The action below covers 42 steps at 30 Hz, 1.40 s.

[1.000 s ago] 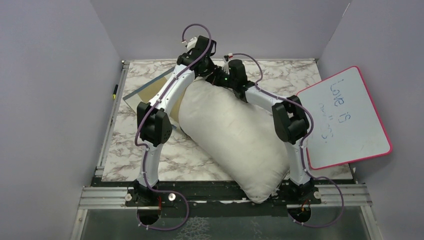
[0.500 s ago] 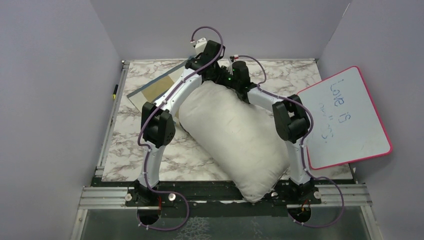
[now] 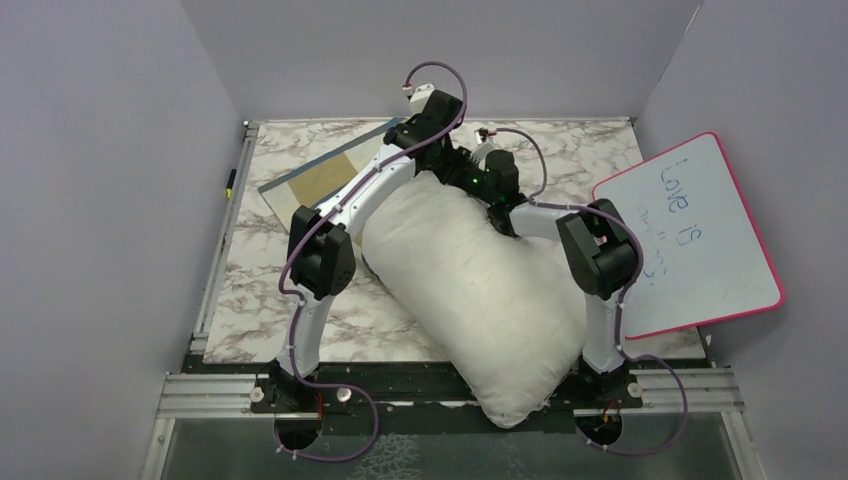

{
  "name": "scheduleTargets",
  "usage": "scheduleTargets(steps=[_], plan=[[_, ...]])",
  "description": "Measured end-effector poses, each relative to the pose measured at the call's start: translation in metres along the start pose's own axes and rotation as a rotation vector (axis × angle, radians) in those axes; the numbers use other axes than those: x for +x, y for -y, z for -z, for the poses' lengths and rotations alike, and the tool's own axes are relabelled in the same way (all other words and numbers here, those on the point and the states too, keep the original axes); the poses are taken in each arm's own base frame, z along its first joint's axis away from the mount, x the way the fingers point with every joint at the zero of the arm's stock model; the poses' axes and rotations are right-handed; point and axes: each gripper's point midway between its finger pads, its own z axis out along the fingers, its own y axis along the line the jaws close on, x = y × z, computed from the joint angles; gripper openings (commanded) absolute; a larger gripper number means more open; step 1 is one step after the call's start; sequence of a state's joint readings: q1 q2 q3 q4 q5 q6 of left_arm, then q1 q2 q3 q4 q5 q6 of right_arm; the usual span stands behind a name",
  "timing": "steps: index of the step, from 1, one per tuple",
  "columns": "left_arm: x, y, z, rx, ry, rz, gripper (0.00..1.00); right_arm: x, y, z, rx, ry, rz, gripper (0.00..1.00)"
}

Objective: Put the pillow into the pillowcase
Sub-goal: Stuff the pillow into the pillowcase.

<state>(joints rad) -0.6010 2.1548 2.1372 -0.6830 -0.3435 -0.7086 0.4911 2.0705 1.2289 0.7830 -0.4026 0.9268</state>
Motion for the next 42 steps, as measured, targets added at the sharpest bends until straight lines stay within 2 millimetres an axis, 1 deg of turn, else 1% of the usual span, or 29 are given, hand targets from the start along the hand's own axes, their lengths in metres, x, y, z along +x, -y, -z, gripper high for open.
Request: scheduleTargets(steps=[1, 2, 4, 5, 6, 7, 8, 9, 10, 11, 12, 13, 14, 17, 20, 22, 25, 27, 28, 30, 31, 35, 36, 39, 42], plan=[[0.001, 0.002, 0.001, 0.004, 0.0, -0.001, 0.0, -0.002, 0.001, 0.003, 0.02, 0.01, 0.003, 0.41], [0.001, 0.003, 0.001, 0.006, 0.001, -0.003, 0.0, -0.005, 0.001, 0.006, 0.04, 0.02, 0.007, 0.45], [0.0, 0.005, 0.002, 0.009, 0.009, 0.001, 0.0, -0.008, 0.005, 0.01, 0.086, 0.033, 0.007, 0.47], [-0.001, 0.004, 0.001, 0.008, 0.01, 0.002, 0.0, -0.01, 0.006, 0.011, 0.102, 0.039, 0.007, 0.45], [-0.002, 0.003, 0.001, 0.007, 0.011, 0.006, 0.0, -0.012, 0.007, 0.011, 0.114, 0.043, 0.007, 0.35], [-0.002, 0.003, 0.001, 0.007, 0.011, 0.008, 0.0, -0.012, 0.007, 0.012, 0.123, 0.046, 0.005, 0.24], [-0.002, 0.003, 0.001, 0.008, 0.01, 0.01, 0.0, -0.013, 0.008, 0.014, 0.129, 0.051, 0.004, 0.15], [-0.002, 0.003, 0.001, 0.008, 0.009, 0.011, 0.0, -0.012, 0.008, 0.016, 0.132, 0.054, 0.003, 0.12], [-0.001, 0.004, 0.001, 0.01, 0.008, 0.012, 0.0, -0.012, 0.009, 0.019, 0.134, 0.057, 0.0, 0.12], [-0.001, 0.004, 0.001, 0.012, 0.006, 0.014, 0.0, -0.012, 0.009, 0.022, 0.137, 0.061, -0.012, 0.15], [-0.001, 0.004, 0.001, 0.013, 0.005, 0.015, 0.0, -0.013, 0.01, 0.025, 0.138, 0.065, -0.02, 0.21], [-0.001, 0.005, 0.001, 0.015, 0.004, 0.017, 0.0, -0.014, 0.012, 0.028, 0.14, 0.071, -0.027, 0.34], [0.0, 0.006, 0.001, 0.02, 0.001, 0.019, 0.0, -0.015, 0.013, 0.031, 0.144, 0.076, -0.036, 0.39], [0.0, 0.008, 0.001, 0.027, -0.001, 0.022, 0.0, -0.023, 0.018, 0.04, 0.152, 0.091, -0.057, 0.42], [-0.002, 0.01, 0.001, 0.038, 0.006, 0.032, 0.0, -0.034, 0.021, 0.046, 0.148, 0.1, -0.073, 0.38], [-0.002, 0.012, 0.001, 0.045, 0.007, 0.037, 0.0, -0.038, 0.023, 0.049, 0.14, 0.095, -0.084, 0.38], [-0.003, 0.013, 0.001, 0.051, 0.006, 0.041, 0.0, -0.04, 0.022, 0.05, 0.114, 0.076, -0.108, 0.49], [-0.003, 0.014, 0.001, 0.052, 0.006, 0.041, 0.0, -0.038, 0.019, 0.05, 0.093, 0.062, -0.121, 0.54], [-0.003, 0.014, 0.001, 0.052, 0.006, 0.041, 0.0, -0.038, 0.018, 0.05, 0.084, 0.059, -0.125, 0.54], [-0.003, 0.014, 0.001, 0.052, 0.006, 0.041, 0.0, -0.04, 0.015, 0.051, 0.07, 0.056, -0.132, 0.53], [-0.003, 0.014, 0.001, 0.052, 0.006, 0.041, 0.0, -0.042, 0.015, 0.052, 0.067, 0.059, -0.135, 0.5], [-0.003, 0.014, 0.001, 0.053, 0.007, 0.042, 0.0, -0.047, 0.019, 0.056, 0.08, 0.07, -0.17, 0.46], [-0.003, 0.014, 0.001, 0.054, 0.008, 0.042, 0.0, -0.05, 0.02, 0.058, 0.085, 0.076, -0.18, 0.43], [-0.005, 0.016, 0.001, 0.06, 0.013, 0.044, 0.0, -0.06, 0.024, 0.065, 0.1, 0.096, -0.208, 0.32], [-0.005, 0.016, 0.001, 0.061, 0.016, 0.046, 0.0, -0.066, 0.03, 0.068, 0.108, 0.106, -0.235, 0.29]])
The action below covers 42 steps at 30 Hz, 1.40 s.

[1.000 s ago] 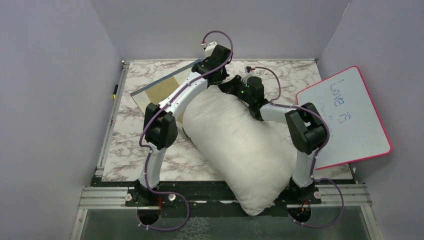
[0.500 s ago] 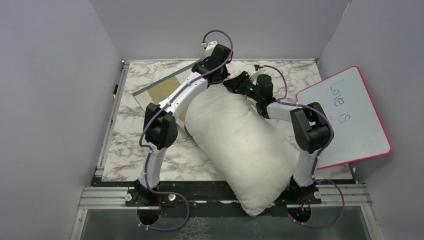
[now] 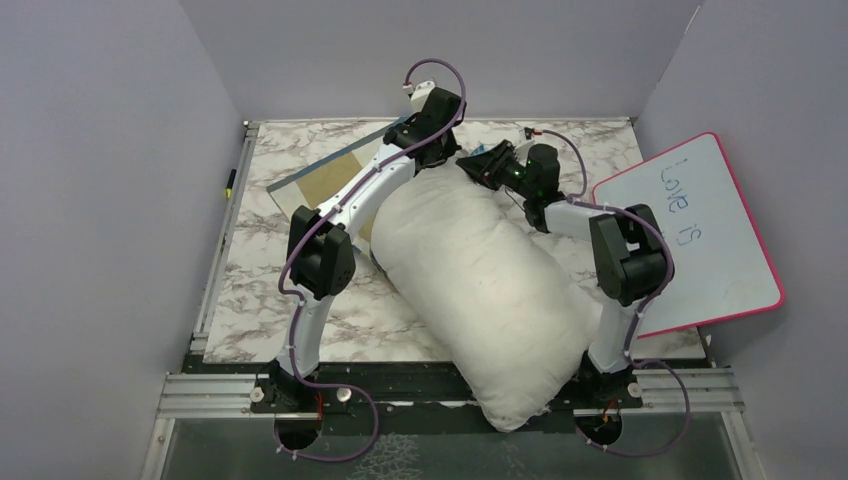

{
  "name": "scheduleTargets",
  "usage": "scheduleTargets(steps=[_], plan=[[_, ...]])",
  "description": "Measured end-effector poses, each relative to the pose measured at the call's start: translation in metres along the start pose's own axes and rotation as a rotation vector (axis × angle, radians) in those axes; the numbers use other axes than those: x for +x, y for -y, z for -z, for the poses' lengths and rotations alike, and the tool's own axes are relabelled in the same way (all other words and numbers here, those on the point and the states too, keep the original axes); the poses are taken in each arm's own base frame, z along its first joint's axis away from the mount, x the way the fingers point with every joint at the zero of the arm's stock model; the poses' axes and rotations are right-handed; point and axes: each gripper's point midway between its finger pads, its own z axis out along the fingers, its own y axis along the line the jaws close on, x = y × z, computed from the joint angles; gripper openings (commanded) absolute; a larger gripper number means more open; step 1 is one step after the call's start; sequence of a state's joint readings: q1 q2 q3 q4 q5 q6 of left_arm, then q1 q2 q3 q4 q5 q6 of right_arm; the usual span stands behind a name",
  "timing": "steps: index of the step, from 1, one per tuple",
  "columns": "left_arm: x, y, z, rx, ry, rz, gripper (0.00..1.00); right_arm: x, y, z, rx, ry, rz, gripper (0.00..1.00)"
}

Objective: Put the pillow into the pillowcase
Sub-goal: Stuff the pillow into the pillowcase.

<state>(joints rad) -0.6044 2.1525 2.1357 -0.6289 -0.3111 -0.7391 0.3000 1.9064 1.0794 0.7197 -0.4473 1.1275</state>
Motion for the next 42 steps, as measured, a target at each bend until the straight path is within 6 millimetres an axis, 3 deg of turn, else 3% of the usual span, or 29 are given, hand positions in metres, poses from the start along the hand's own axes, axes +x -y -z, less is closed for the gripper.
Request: scheduleTargets(steps=[3, 9, 15, 19, 23, 26, 33, 42], plan=[[0.0, 0.0, 0.0, 0.0, 0.001, 0.0, 0.0, 0.001, 0.0, -0.006, -0.015, -0.03, -0.01, 0.28], [0.0, 0.0, 0.0, 0.0, 0.0, 0.0, 0.0, 0.005, 0.002, -0.018, -0.053, -0.086, -0.02, 0.1], [-0.008, 0.001, -0.001, 0.004, 0.014, 0.013, 0.0, 0.008, -0.016, -0.035, -0.195, -0.171, 0.036, 0.0], [-0.017, 0.003, -0.001, 0.011, 0.011, 0.064, 0.0, 0.027, -0.03, -0.037, -0.294, -0.249, 0.095, 0.0], [-0.025, 0.007, -0.002, 0.027, -0.009, 0.134, 0.0, 0.06, -0.051, -0.037, -0.382, -0.316, 0.156, 0.0], [-0.026, 0.008, -0.002, 0.031, -0.038, 0.185, 0.0, 0.071, -0.053, -0.039, -0.405, -0.329, 0.178, 0.0], [-0.02, 0.016, -0.002, 0.051, -0.081, 0.271, 0.0, 0.064, -0.042, -0.056, -0.369, -0.317, 0.18, 0.0], [-0.03, 0.027, -0.003, 0.088, -0.053, 0.334, 0.0, 0.048, -0.034, -0.083, -0.275, -0.274, 0.091, 0.0]])
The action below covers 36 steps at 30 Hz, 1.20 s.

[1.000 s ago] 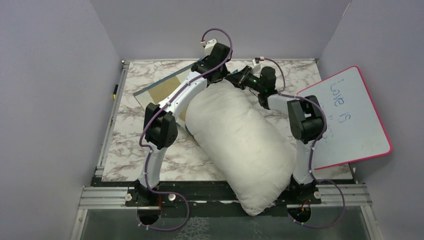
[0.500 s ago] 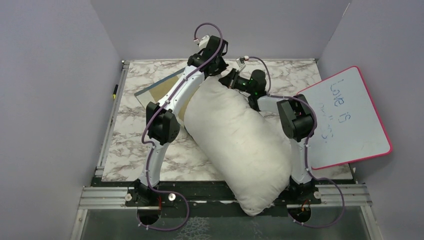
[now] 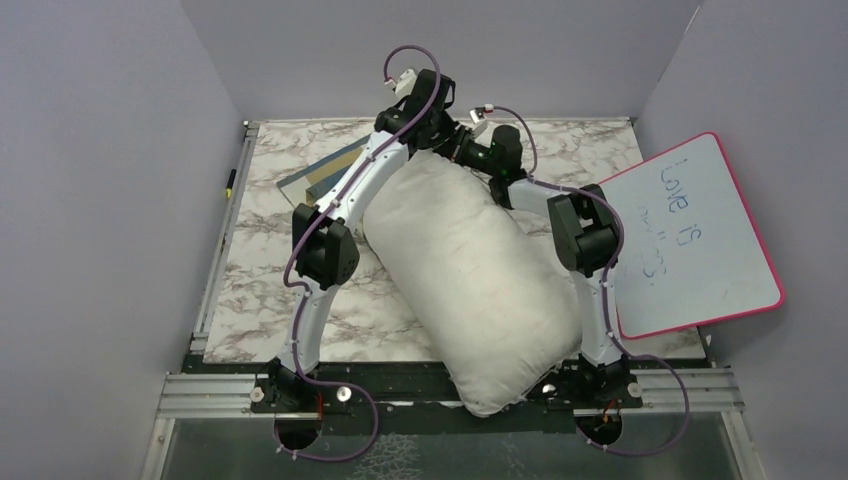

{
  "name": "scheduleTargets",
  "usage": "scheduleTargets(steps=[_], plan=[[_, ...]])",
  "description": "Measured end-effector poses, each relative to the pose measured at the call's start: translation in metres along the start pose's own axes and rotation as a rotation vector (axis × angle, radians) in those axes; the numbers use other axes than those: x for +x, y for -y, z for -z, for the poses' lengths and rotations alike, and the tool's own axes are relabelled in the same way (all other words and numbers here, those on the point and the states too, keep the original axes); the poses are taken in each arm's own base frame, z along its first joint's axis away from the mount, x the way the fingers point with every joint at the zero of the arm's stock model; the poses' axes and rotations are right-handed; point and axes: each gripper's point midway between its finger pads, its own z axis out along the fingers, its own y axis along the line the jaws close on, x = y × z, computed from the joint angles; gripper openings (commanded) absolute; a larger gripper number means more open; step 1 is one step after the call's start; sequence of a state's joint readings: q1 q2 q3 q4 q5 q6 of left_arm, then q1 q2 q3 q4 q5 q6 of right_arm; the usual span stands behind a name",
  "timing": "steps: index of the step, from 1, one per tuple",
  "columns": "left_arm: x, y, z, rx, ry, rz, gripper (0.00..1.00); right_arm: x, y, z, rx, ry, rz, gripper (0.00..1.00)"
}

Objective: Put the pillow into the pillowcase
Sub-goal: Stuff the pillow into the pillowcase.

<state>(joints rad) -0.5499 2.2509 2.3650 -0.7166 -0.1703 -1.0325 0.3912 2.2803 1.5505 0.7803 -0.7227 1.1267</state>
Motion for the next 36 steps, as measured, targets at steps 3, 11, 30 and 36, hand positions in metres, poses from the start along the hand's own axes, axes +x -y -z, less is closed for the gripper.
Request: scheduleTargets(steps=[3, 11, 30, 36], plan=[[0.001, -0.001, -0.003, 0.001, 0.0, 0.002, 0.0, -0.003, 0.005, -0.002, 0.018, 0.022, -0.047, 0.0], [0.01, -0.021, -0.012, 0.001, 0.018, -0.051, 0.0, 0.0, 0.022, -0.004, 0.08, 0.043, -0.131, 0.0], [0.02, -0.025, 0.102, -0.047, 0.022, -0.584, 0.54, 0.025, 0.055, -0.014, 0.162, 0.029, -0.121, 0.0], [-0.03, -0.059, 0.135, -0.185, 0.127, -0.643, 0.54, 0.027, 0.057, -0.014, 0.168, 0.024, -0.108, 0.0]])
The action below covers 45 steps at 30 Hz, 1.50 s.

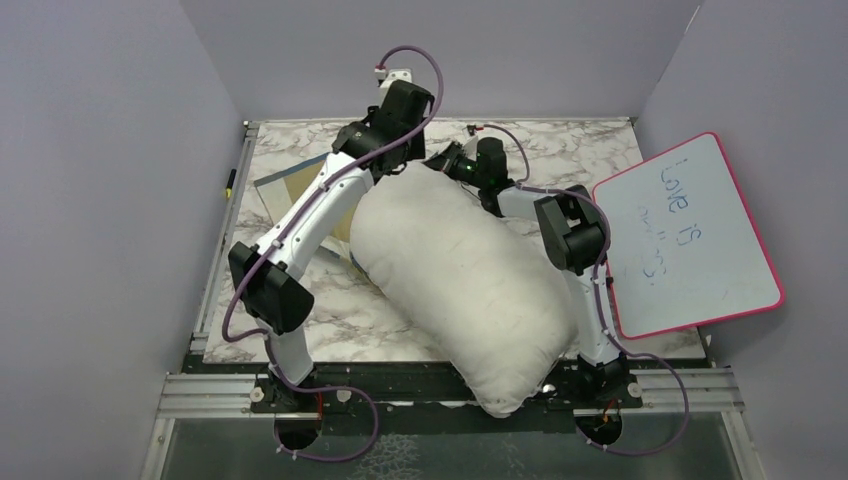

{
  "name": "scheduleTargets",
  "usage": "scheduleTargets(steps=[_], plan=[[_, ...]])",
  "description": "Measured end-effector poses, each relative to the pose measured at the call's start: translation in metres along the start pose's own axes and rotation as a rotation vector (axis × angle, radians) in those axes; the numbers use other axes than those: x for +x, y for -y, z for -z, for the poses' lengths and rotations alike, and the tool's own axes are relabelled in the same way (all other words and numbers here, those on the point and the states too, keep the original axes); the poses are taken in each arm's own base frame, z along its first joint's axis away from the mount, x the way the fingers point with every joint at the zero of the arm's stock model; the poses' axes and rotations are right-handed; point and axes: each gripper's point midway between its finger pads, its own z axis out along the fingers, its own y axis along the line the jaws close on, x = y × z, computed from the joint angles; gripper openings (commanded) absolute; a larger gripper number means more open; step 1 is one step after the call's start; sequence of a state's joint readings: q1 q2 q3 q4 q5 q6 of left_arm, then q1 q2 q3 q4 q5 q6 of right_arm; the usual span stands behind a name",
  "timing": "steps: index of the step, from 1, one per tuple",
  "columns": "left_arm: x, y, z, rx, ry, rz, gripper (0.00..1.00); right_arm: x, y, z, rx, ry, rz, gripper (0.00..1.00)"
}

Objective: Put the pillow into the pillowcase
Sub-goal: Stuff the pillow into the pillowcase.

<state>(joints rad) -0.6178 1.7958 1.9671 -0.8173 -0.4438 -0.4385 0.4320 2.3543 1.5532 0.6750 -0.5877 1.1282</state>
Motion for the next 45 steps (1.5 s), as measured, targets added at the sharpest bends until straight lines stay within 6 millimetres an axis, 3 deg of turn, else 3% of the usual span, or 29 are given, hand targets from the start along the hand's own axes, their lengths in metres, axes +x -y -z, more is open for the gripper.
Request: scheduleTargets(steps=[3, 7, 18, 29, 31, 34, 39, 42, 45], plan=[[0.006, -0.041, -0.013, -0.094, -0.043, -0.005, 0.55, 0.001, 0.002, 0.0, 0.006, -0.003, 0.003, 0.0], [0.024, -0.079, -0.034, -0.182, -0.119, -0.059, 0.57, 0.002, 0.004, 0.0, 0.014, -0.007, 0.001, 0.0], [0.071, -0.071, -0.094, -0.201, -0.246, -0.216, 0.51, 0.0, 0.003, -0.001, 0.02, -0.009, 0.011, 0.0], [0.058, -0.089, -0.094, -0.305, -0.201, -0.269, 0.49, -0.001, 0.003, -0.002, 0.028, -0.013, 0.01, 0.0], [0.058, -0.091, -0.094, -0.316, -0.199, -0.271, 0.37, -0.001, 0.003, -0.002, 0.028, -0.013, 0.01, 0.0], [0.057, -0.094, -0.094, -0.326, -0.196, -0.279, 0.02, -0.001, 0.003, -0.002, 0.028, -0.013, 0.01, 0.0], [0.058, -0.083, -0.091, -0.302, -0.2, -0.319, 0.0, -0.001, 0.003, -0.002, 0.029, -0.013, 0.009, 0.0], [0.058, -0.05, -0.081, -0.244, -0.174, -0.354, 0.0, -0.002, 0.004, -0.002, 0.036, -0.01, 0.006, 0.0], [0.073, -0.004, -0.063, -0.168, -0.163, -0.407, 0.0, -0.003, 0.008, -0.002, 0.055, -0.002, -0.003, 0.0]])
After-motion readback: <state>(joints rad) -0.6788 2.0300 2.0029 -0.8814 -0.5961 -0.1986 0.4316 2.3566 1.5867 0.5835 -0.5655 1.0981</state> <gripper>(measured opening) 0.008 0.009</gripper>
